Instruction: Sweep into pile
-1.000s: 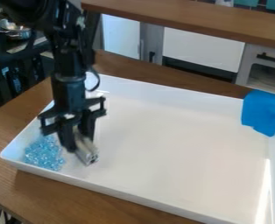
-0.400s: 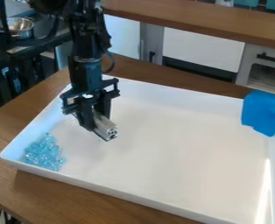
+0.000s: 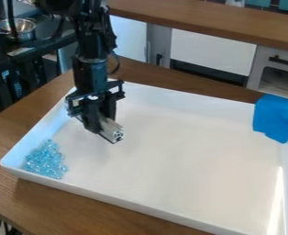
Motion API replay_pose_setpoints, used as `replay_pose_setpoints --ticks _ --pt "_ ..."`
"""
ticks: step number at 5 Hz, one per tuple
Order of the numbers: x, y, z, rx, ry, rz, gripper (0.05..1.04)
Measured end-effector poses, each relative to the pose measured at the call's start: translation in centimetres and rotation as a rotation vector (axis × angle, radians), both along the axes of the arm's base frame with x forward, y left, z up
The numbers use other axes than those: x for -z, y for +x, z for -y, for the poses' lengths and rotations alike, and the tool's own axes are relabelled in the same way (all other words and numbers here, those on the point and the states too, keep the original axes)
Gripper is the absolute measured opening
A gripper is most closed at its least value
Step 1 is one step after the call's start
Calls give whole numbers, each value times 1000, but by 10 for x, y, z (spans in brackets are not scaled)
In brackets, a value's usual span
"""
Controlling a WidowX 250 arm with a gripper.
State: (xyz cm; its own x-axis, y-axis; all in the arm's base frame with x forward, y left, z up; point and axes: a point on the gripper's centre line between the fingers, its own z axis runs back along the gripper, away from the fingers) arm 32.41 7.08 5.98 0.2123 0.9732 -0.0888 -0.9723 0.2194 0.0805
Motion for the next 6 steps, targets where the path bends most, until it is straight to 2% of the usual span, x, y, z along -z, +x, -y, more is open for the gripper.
replay_pose_setpoints --ticks 3,6 --pt "9 23 -16 -61 27 -15 382" --pt "14 49 -28 -33 59 -25 382"
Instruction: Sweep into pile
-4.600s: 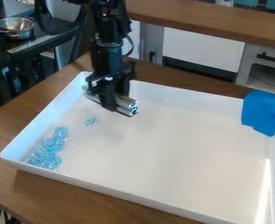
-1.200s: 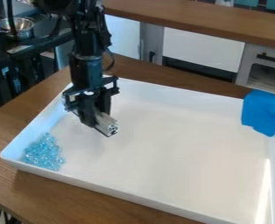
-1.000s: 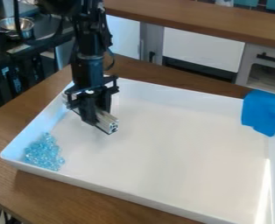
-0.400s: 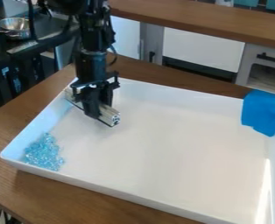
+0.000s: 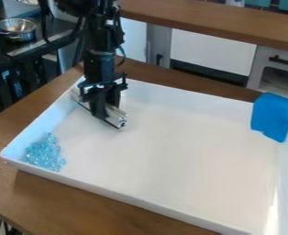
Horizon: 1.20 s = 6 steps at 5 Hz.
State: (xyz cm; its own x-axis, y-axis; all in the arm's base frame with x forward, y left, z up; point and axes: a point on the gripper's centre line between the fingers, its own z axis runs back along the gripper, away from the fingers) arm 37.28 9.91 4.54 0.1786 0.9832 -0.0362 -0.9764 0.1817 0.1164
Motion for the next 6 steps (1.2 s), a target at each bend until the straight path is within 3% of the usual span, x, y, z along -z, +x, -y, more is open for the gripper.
replay_pose_setpoints --ticks 2,3,4,5,6 --pt "-2 4 -2 26 2 -6 382" --pt "-5 -1 11 108 -6 -2 382" --pt "-28 -1 36 205 -26 52 382" --pt "-43 2 61 328 -6 116 382" --pt "-38 4 95 450 8 157 382"
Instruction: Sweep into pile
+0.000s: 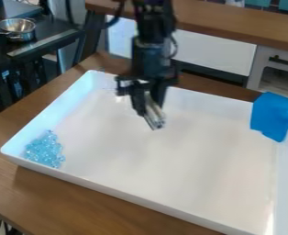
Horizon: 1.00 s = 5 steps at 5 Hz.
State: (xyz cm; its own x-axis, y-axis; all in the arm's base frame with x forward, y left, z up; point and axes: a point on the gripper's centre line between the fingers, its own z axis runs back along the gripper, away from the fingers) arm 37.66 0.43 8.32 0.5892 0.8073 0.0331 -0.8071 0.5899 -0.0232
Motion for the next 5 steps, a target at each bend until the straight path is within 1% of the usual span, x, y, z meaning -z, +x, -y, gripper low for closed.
replay_pose_setpoints --ticks 1,2,3,4,5 --pt "2 2 31 74 -1 26 382" --pt "0 3 58 108 -7 29 382" --pt "13 15 79 94 -12 -11 382" --pt "27 26 98 113 -12 -39 382" --pt "42 30 112 144 -17 -73 445"
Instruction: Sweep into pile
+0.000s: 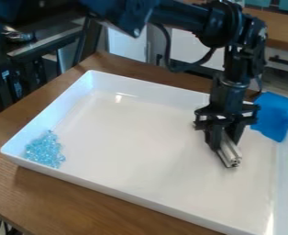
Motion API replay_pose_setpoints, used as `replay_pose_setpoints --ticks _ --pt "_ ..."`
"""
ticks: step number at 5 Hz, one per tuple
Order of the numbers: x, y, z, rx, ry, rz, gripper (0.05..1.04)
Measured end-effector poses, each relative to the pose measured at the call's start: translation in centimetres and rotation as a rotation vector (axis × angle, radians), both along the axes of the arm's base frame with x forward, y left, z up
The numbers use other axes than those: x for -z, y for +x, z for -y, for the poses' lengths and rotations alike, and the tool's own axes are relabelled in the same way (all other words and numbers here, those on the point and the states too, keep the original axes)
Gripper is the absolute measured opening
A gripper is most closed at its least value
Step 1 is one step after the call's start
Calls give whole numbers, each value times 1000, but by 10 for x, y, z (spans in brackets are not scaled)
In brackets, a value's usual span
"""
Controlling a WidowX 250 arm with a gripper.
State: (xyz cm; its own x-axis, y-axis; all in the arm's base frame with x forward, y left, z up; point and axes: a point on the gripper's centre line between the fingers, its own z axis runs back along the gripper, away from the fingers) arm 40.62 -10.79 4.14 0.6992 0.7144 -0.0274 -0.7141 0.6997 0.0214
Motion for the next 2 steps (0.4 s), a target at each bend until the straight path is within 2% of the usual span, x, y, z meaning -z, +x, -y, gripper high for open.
replay_pose_setpoints --ticks 1,2 --pt "-1 -4 0 37 -28 -32 754" --pt "-25 -9 -19 66 -79 -5 993"
